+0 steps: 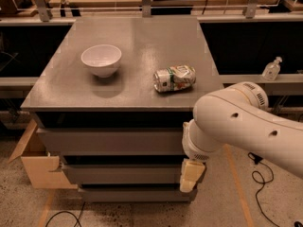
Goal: Open top drawer
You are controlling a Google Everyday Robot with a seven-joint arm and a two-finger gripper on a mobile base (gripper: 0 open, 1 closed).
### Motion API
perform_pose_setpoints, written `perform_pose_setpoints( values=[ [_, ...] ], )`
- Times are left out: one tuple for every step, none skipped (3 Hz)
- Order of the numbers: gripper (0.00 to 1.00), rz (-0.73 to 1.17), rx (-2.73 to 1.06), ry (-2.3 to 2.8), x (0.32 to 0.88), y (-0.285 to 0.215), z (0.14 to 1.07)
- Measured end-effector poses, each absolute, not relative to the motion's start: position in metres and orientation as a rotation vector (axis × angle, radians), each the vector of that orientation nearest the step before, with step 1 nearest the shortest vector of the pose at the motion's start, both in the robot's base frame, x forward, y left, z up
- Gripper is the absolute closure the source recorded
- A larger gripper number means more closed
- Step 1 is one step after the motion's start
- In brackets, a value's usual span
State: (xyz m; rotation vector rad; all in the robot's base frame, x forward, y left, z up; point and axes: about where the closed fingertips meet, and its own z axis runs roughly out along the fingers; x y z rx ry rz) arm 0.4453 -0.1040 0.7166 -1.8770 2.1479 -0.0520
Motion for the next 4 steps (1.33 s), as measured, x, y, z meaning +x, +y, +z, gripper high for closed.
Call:
perform_pose_setpoints(
  values=[
    [0.00, -0.054, -1.863, 2.153, 0.447, -0.103, 0.716],
    [0.00, -0.070, -1.870, 2.130, 0.450, -0.101, 0.713],
    [0.00, -0.115, -1.873, 2.063, 0.463, -0.096, 0.706],
    [0.00, -0.159, -1.864, 1.980, 0.481, -0.088, 0.697]
  ],
)
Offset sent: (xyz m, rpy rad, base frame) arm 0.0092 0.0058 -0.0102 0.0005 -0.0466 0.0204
